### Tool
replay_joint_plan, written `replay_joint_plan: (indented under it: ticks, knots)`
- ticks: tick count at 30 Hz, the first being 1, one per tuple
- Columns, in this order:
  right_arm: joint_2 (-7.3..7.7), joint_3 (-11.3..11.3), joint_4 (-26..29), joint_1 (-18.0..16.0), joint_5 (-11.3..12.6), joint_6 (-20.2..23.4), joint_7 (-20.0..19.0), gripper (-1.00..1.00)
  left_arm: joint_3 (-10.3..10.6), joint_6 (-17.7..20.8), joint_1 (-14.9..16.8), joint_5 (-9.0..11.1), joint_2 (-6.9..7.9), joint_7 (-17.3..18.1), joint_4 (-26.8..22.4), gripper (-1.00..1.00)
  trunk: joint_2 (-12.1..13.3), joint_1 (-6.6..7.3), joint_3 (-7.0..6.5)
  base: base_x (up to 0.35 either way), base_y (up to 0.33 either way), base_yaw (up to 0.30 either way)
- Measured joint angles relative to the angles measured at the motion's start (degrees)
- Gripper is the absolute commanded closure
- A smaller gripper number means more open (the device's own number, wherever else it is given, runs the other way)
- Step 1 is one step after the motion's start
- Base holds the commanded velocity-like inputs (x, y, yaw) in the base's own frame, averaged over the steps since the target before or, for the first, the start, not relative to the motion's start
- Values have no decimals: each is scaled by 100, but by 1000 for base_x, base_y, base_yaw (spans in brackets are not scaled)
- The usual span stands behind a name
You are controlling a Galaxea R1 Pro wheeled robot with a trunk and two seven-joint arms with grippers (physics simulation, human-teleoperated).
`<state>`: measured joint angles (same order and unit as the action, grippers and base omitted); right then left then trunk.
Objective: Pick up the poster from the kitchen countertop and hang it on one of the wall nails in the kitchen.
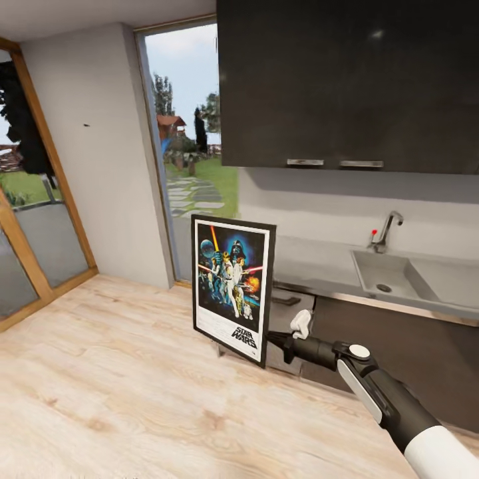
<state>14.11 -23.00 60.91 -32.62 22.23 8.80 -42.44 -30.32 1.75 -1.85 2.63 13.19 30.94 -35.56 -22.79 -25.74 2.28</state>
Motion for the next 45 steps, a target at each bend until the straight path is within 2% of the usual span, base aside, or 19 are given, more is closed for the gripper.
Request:
replay_joint_plan:
  ticks: [6, 22, 45]
  knots:
    - [0, 4, -1, 0, 5, 1, -3, 100, 0, 0, 0, 0, 0, 0, 0, -100, 0, 1, 12, 126, 292, 193]
    - [4, 9, 6, 0, 6, 1, -9, 100, 0, 0, 0, 0, 0, 0, 0, -100, 0, 1, 15, 146, 290, 30]
    - [8, 16, 6, 0, 6, 8, -9, 100, 9, 0, 0, 0, 0, 0, 0, -100, 0, 1, 15, 175, 300, 262]
